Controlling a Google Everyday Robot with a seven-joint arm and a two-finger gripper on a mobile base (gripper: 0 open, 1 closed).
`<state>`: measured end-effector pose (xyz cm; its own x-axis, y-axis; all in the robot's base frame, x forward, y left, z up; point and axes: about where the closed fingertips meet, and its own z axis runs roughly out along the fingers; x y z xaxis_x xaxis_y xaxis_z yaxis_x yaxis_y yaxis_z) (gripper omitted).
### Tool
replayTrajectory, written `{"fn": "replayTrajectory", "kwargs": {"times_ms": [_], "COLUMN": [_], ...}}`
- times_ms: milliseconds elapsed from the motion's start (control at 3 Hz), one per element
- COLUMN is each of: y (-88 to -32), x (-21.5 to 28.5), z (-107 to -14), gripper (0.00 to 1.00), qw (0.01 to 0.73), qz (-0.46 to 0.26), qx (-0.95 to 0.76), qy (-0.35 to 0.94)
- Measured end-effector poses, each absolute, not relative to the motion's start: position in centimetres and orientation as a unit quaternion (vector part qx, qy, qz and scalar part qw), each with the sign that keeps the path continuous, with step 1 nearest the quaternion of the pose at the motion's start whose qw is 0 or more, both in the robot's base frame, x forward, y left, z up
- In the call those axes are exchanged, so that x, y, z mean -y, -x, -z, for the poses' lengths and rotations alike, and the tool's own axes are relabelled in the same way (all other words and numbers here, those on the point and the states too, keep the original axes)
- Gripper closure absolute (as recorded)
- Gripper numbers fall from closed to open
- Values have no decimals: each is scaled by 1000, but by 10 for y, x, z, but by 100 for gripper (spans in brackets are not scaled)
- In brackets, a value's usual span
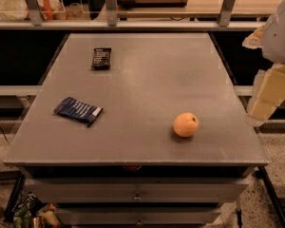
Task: Move orange near rxbar blueberry
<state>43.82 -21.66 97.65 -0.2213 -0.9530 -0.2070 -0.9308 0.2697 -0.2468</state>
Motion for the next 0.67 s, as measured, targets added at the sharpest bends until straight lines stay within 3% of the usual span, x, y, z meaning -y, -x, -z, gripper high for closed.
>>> {"fn": "replayTrajectory", "kwargs": {"times_ms": [667], "y": [-436], "x": [209], "z": [-969], "gripper": [0], "qw": [160], "qz": [21], "qx": [-784], "qy": [599]}}
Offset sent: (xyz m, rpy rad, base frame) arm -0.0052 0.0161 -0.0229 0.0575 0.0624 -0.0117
